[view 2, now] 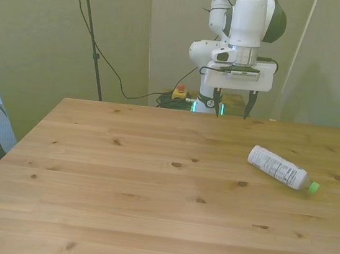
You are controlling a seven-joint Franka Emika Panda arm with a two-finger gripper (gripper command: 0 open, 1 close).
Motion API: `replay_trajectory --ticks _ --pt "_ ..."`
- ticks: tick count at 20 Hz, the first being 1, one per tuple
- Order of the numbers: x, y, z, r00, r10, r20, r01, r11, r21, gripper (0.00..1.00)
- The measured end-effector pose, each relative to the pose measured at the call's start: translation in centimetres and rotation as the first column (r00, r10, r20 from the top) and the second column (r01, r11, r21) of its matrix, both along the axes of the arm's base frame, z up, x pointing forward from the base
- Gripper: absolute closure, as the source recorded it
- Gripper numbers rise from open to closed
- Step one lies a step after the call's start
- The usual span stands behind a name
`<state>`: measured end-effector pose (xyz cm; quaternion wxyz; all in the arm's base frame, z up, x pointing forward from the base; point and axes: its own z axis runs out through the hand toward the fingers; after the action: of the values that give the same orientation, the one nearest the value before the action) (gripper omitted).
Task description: Stand the water bottle
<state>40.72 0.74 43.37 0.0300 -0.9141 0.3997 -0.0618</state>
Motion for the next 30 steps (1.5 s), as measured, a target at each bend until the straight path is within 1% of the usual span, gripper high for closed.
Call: replay_trajectory --ticks 3,5,8,12,17,23,26,30 --pt "0.2 0.0 -0.3 1.000 0.001 -0.003 -0.001 1.000 -0.003 0.00" --pt "1.4 0.2 0.7 1.000 0.013 0.016 -0.013 1.000 -0.013 0.00" --pt "4.4 1.3 2.0 0.999 0.039 0.038 -0.037 0.998 -0.048 0.00" --pt "9.2 4.1 2.2 0.994 0.086 0.060 -0.081 0.993 -0.089 0.00" --pt "14.6 8.2 1.2 0.986 0.149 0.074 -0.140 0.983 -0.116 0.00" --pt "19.7 12.1 0.5 0.978 0.189 0.093 -0.178 0.977 -0.117 0.00" --pt "21.1 14.4 -0.3 0.975 0.207 0.081 -0.197 0.974 -0.115 0.00" --pt "21.7 17.4 -1.2 0.970 0.236 0.059 -0.228 0.967 -0.117 0.00"
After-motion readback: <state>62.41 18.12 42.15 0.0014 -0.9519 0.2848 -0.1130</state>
